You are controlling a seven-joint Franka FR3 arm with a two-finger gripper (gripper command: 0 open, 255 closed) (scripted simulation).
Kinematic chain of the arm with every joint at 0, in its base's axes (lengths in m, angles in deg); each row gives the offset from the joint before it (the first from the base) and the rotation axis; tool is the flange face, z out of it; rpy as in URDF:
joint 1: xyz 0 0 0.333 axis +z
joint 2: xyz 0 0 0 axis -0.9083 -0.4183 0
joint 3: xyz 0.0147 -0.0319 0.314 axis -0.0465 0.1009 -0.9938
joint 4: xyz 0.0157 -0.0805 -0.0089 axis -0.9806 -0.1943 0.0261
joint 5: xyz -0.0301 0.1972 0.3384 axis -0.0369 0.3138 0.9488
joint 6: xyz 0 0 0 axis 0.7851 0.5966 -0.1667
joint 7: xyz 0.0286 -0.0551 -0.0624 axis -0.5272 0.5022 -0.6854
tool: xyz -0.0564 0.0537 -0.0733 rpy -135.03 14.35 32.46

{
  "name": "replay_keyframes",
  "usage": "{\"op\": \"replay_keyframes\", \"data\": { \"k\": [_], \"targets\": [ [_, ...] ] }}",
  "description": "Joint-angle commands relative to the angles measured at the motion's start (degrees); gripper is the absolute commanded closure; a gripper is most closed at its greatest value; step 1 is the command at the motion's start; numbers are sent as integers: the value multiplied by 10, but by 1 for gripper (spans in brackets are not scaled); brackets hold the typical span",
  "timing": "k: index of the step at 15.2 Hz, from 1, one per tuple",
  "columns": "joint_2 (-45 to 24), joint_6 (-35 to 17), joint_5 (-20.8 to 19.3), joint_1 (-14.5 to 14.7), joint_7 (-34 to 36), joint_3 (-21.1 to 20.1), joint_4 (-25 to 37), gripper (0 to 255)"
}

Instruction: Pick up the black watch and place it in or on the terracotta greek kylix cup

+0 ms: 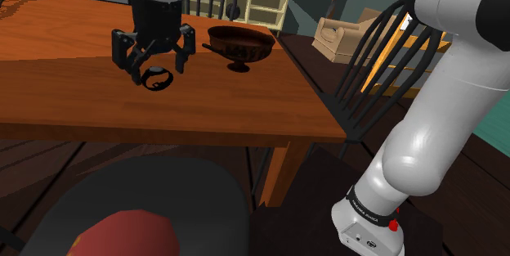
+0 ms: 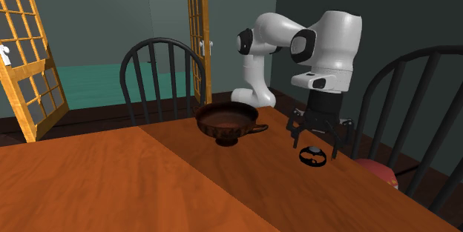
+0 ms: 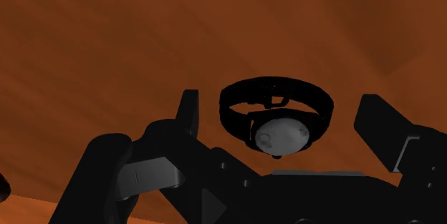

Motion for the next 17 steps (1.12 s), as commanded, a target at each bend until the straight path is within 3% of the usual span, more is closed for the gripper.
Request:
{"op": "replay_keyframes", "data": {
  "k": [1, 9, 10, 17],
  "targets": [
    [-3, -15, -3, -1, 2, 1, -13, 0],
    [-4, -19, -4, -1, 3, 1, -16, 0],
    [-4, -19, -4, -1, 3, 1, -16, 255],
    [-4, -19, -4, -1, 3, 1, -16, 255]
  ]
}}
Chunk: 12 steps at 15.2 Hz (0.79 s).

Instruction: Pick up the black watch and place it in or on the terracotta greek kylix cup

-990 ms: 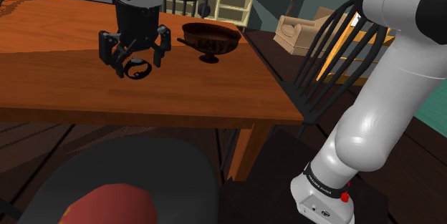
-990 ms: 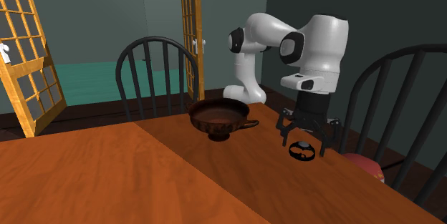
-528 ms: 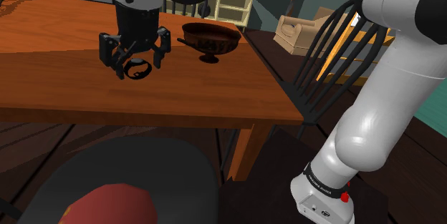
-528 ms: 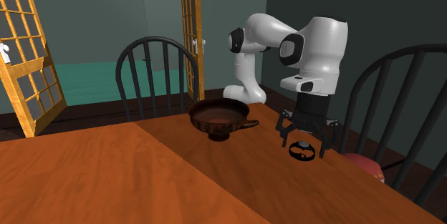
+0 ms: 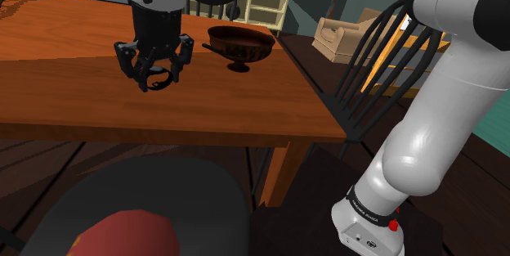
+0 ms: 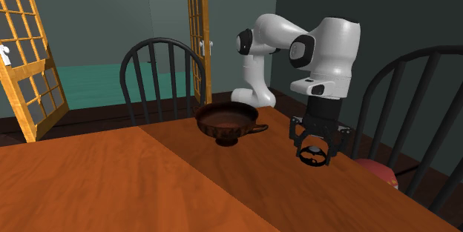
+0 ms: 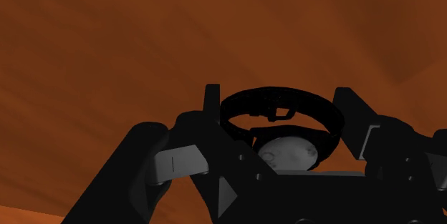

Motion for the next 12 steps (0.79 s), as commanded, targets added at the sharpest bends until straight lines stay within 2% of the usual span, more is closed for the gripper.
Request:
{"op": "replay_keyframes", "data": {
  "k": [1, 12],
  "targets": [
    [0, 0, 0, 0, 0, 0, 0, 255],
    [-8, 78, -2, 4, -7, -3, 85, 255]
  ]
}}
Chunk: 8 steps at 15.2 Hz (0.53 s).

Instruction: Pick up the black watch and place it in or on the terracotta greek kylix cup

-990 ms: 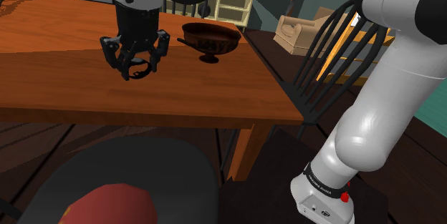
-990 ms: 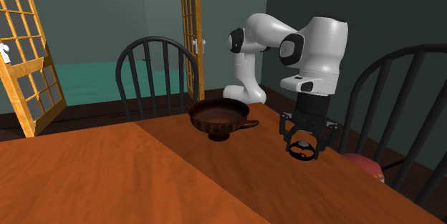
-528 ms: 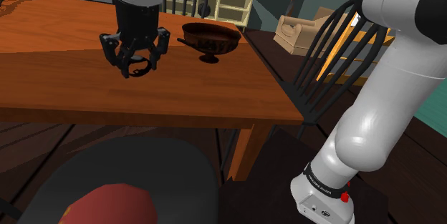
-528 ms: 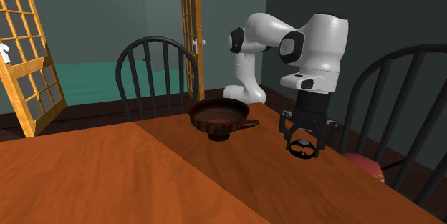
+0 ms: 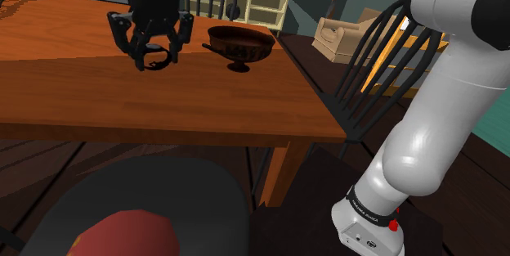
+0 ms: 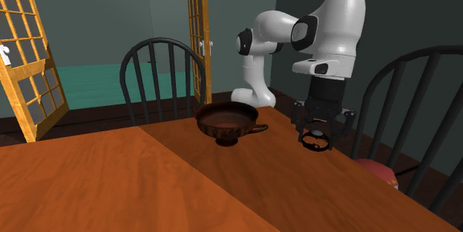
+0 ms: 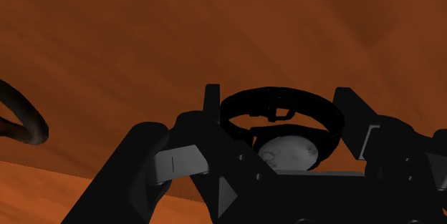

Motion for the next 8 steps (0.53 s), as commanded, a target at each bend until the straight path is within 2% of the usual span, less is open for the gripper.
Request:
{"op": "replay_keyframes", "data": {
  "k": [1, 8],
  "targets": [
    [-3, 18, -1, 2, -1, -1, 20, 255],
    [-21, 78, -13, 10, -1, -5, 94, 255]
  ]
}}
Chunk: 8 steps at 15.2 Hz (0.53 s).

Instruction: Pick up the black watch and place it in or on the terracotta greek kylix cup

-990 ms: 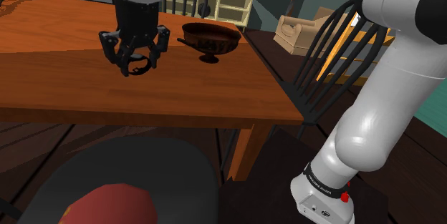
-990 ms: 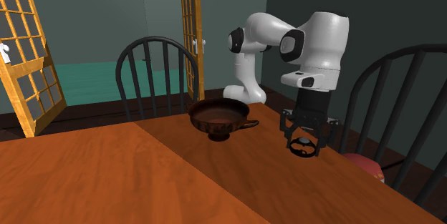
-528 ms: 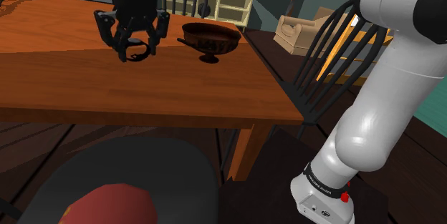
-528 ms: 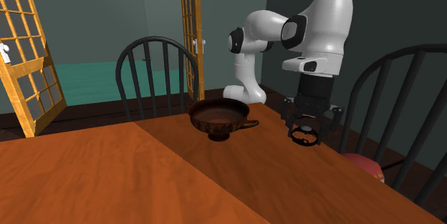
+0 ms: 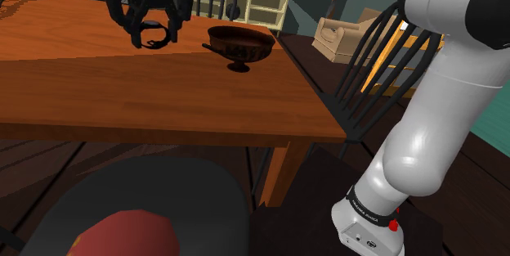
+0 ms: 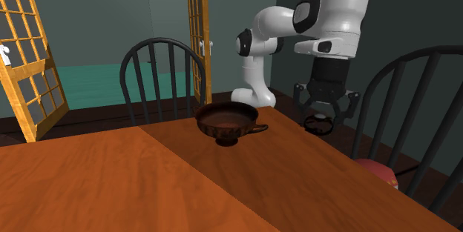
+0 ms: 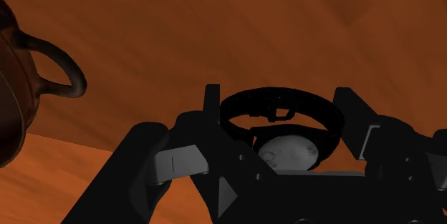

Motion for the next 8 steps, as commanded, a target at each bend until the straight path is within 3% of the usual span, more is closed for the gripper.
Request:
{"op": "replay_keyframes", "data": {
  "k": [1, 8],
  "targets": [
    [-9, 17, -6, 4, 2, -2, 23, 255],
    [-41, 85, -29, 22, 5, -7, 115, 255]
  ]
}}
